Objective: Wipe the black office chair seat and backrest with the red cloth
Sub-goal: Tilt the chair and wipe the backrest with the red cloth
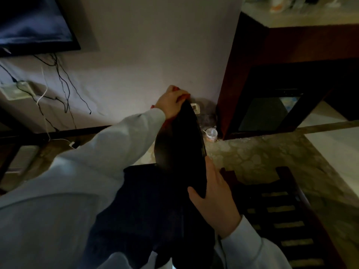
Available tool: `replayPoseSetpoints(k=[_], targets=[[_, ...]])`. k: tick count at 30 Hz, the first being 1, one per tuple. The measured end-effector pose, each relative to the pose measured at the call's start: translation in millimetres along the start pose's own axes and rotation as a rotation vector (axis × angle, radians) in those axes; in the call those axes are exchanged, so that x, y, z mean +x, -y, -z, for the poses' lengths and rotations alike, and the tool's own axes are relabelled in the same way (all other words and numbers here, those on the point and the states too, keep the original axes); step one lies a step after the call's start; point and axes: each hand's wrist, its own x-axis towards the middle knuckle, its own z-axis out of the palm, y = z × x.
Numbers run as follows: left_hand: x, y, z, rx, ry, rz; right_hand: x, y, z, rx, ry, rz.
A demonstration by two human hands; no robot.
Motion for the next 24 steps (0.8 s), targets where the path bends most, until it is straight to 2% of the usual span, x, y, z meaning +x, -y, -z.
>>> replayPoseSetpoints(k=[7,14,18,21,24], targets=[[10,13,-16,0.102,0.067,-0.044,0,2,-2,0.048,-0.067,-0.011],[-42,-15,-7,0.122,0.186,-0.282,2,1,-2,0.08,-0.057,-0.026],[-84,-33,2,0.054,0.345,-0.407,2,-1,-4,0.097,-0.093,-0.025],[-93,-41,12,-0.061,0.496,-0.426,0,0,-4,0.111,-0.095,-0.029],[-77,-38,19,-0.091,0.384,-0.35,-5,0,-2,0.086,-0.105,-0.029]])
